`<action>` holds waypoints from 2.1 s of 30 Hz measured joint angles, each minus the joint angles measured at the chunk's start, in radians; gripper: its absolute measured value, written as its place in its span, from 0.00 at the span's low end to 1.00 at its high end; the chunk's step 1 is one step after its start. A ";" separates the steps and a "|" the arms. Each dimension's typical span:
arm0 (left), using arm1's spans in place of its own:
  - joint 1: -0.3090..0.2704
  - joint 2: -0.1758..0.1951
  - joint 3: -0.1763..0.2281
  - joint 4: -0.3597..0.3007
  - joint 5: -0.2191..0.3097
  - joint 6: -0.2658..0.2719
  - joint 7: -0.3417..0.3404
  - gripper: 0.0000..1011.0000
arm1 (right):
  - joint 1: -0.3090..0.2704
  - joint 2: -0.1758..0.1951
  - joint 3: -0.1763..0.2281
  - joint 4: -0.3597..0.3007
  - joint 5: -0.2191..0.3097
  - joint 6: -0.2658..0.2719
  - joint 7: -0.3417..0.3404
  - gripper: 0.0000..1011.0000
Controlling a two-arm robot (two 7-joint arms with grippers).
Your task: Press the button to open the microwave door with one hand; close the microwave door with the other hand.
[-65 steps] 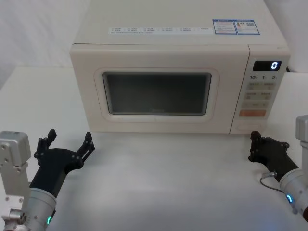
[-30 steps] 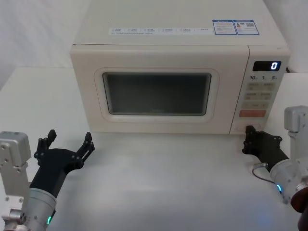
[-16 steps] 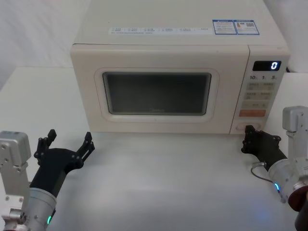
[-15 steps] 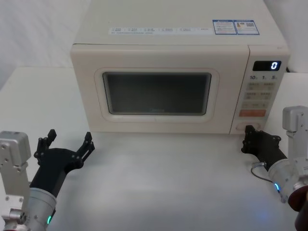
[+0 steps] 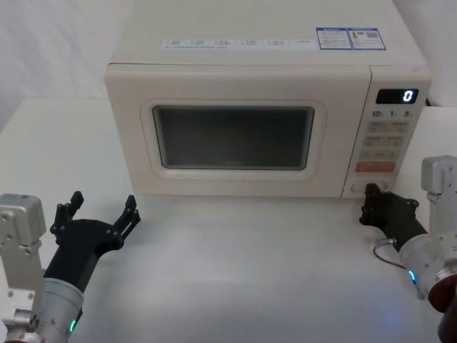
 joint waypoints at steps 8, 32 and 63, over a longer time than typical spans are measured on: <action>0.000 0.000 0.000 0.000 0.000 0.000 0.000 0.99 | -0.001 0.000 0.005 -0.008 -0.003 -0.002 0.000 0.00; 0.000 0.000 0.000 0.000 0.000 0.000 0.000 0.99 | 0.028 -0.011 0.004 0.039 -0.006 -0.022 0.007 0.00; 0.000 0.000 0.000 0.000 0.000 0.000 0.000 0.99 | 0.029 -0.031 0.002 0.033 -0.020 -0.028 -0.010 0.00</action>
